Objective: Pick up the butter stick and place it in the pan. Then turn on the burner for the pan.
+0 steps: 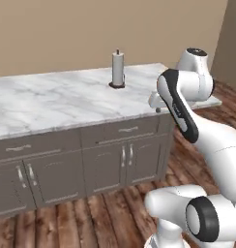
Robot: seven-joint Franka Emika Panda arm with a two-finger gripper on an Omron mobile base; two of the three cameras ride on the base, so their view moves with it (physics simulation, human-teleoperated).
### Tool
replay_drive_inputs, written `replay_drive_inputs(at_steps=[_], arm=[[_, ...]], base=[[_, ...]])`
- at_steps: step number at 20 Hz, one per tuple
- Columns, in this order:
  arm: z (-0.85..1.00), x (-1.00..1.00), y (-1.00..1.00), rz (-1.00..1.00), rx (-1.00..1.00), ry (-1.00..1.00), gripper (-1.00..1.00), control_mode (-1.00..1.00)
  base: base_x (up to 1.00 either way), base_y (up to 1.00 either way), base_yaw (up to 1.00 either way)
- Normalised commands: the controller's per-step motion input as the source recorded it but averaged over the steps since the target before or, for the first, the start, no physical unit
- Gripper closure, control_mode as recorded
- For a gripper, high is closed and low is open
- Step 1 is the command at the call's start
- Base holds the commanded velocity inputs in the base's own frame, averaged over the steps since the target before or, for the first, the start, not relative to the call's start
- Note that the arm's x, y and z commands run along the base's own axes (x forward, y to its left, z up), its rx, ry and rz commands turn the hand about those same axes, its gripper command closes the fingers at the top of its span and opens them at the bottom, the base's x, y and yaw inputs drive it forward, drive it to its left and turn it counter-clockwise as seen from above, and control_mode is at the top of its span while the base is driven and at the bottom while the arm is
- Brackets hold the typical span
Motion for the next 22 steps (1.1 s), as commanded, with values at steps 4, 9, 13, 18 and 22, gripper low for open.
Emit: replay_drive_inputs(at_steps=[4, 9, 13, 18, 22], arm=[[0.0, 0.0, 0.0, 0.0, 0.0, 0.0, -1.0, 1.0], [0.0, 0.0, 0.0, 0.0, 0.0, 0.0, -1.0, 1.0], [0.0, 0.0, 0.0, 0.0, 0.0, 0.0, -1.0, 1.0], [0.0, 0.0, 0.0, 0.0, 0.0, 0.0, -1.0, 1.0], [0.0, 0.0, 0.0, 0.0, 0.0, 0.0, -1.0, 1.0]], base=[[0.06, 0.04, 0.89], [0.13, 0.01, 0.89], [0.21, 0.0, 0.91], [0.23, 0.0, 0.92], [0.27, 0.0, 0.91]])
